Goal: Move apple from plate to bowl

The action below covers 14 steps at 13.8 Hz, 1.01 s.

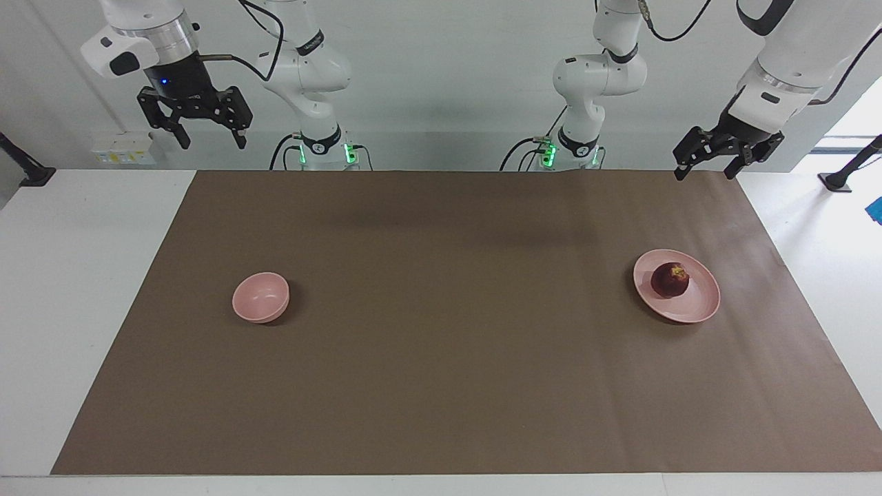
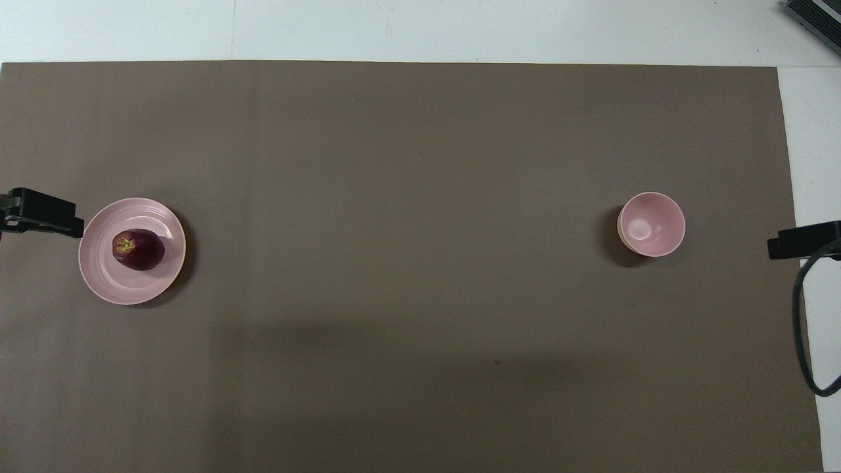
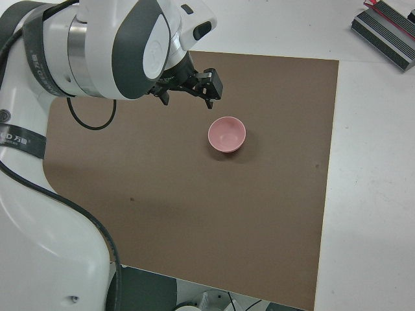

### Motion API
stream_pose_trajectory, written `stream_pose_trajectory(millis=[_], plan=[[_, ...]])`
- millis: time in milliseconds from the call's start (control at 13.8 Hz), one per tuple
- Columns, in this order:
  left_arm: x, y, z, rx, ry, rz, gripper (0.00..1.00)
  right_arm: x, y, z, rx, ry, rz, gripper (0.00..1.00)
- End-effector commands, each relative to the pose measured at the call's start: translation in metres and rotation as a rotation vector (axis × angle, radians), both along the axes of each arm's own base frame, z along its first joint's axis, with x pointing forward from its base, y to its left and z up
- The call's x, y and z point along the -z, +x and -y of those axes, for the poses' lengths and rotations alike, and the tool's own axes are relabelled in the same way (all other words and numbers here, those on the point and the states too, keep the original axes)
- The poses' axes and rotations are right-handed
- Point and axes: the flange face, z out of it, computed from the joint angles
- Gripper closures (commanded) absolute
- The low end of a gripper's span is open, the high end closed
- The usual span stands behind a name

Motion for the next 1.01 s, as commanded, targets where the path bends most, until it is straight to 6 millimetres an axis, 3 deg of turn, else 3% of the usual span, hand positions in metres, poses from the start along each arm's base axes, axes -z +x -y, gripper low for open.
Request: stream_pose_trajectory(millis=[0,434,941], plan=[[0.016,-0.001,-0.007,0.022,-0.011,-0.002,0.0,0.001,-0.007,0.003,-0.021,-0.002,0.005,0.0],[0.065,0.007,-0.031,0.056,-0.015,0.005,0.0,0.0,-0.007,0.004,-0.02,-0.002,0.005,0.0],[0.114,0.009,-0.039,0.085,-0.013,0.02,0.0,0.0,-0.008,0.006,-0.017,0.001,0.002,0.0]])
